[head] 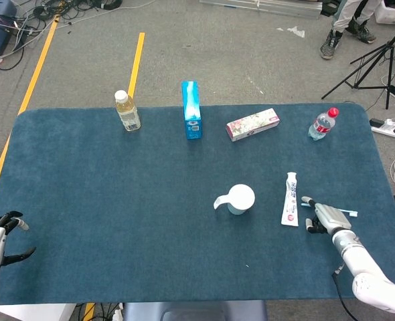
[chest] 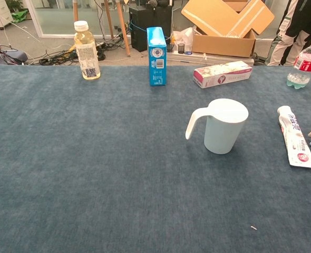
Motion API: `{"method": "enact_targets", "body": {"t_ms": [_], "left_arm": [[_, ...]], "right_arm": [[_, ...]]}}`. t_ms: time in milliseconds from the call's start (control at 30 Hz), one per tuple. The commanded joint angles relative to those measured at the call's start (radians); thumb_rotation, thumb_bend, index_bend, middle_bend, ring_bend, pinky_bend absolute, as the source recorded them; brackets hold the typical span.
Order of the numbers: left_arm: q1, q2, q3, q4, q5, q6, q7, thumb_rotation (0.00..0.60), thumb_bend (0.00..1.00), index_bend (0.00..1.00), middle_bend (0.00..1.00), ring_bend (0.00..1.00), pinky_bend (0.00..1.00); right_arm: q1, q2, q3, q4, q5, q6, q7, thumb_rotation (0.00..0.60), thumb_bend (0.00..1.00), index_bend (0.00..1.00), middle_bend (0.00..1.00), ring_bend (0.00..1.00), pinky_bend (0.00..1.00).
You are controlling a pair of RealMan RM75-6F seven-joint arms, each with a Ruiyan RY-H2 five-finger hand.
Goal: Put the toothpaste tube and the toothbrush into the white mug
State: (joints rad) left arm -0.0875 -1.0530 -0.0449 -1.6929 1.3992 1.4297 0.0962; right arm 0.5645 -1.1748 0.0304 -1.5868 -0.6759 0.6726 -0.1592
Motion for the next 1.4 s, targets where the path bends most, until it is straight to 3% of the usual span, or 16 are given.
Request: {"method": "enact_targets", "body": {"t_ms": [33, 633, 800, 933, 1133, 1267, 1400], "left_arm": [[0.000, 0.001, 0.000, -0.001, 0.000, 0.001, -0.002, 0.600, 0.00, 0.47, 0.29, 0.32, 0.39], [0.003, 0.006, -0.002, -0.004, -0.001, 0.004, -0.004, 0.600, 0.00, 0.47, 0.30, 0.32, 0.39], [0.004, 0.006, -0.002, -0.005, -0.001, 0.005, -0.005, 0.600, 0.00, 0.47, 0.30, 0.32, 0.39], [0.004, 0.006, -0.003, -0.005, 0.000, 0.007, -0.004, 0.600, 0.00, 0.47, 0.31, 0.32, 0.39], [0.004, 0.004, 0.000, -0.007, 0.001, 0.005, 0.004, 0.600, 0.00, 0.47, 0.31, 0.32, 0.39], [0.003, 0.003, 0.000, -0.007, -0.001, 0.003, 0.009, 0.600, 0.00, 0.47, 0.31, 0.32, 0.39], [0.003, 0.002, -0.001, -0.007, -0.005, 0.002, 0.008, 0.600, 0.00, 0.47, 0.31, 0.33, 0.39]], "right_arm": [[0.006, -0.008, -0.003, 0.003, -0.007, -0.007, 0.005, 0.600, 0.54, 0.08, 0.98, 1.00, 1.00], [0.014, -0.013, -0.021, -0.044, -0.094, -0.032, 0.059, 0.600, 0.54, 0.08, 0.98, 1.00, 1.00], [0.002, 0.027, -0.028, -0.100, -0.146, -0.007, 0.067, 0.600, 0.54, 0.09, 0.98, 1.00, 1.00], [-0.016, 0.096, -0.032, -0.177, -0.208, 0.047, 0.058, 0.600, 0.54, 0.18, 0.98, 1.00, 1.00], [-0.049, 0.175, -0.039, -0.255, -0.312, 0.238, -0.069, 0.600, 0.46, 0.25, 0.98, 1.00, 1.00], [-0.040, 0.157, -0.034, -0.222, -0.317, 0.330, -0.213, 0.600, 0.39, 0.25, 0.98, 1.00, 1.00], [-0.008, 0.123, -0.025, -0.162, -0.272, 0.336, -0.321, 0.600, 0.33, 0.25, 0.98, 1.00, 1.00]]}}
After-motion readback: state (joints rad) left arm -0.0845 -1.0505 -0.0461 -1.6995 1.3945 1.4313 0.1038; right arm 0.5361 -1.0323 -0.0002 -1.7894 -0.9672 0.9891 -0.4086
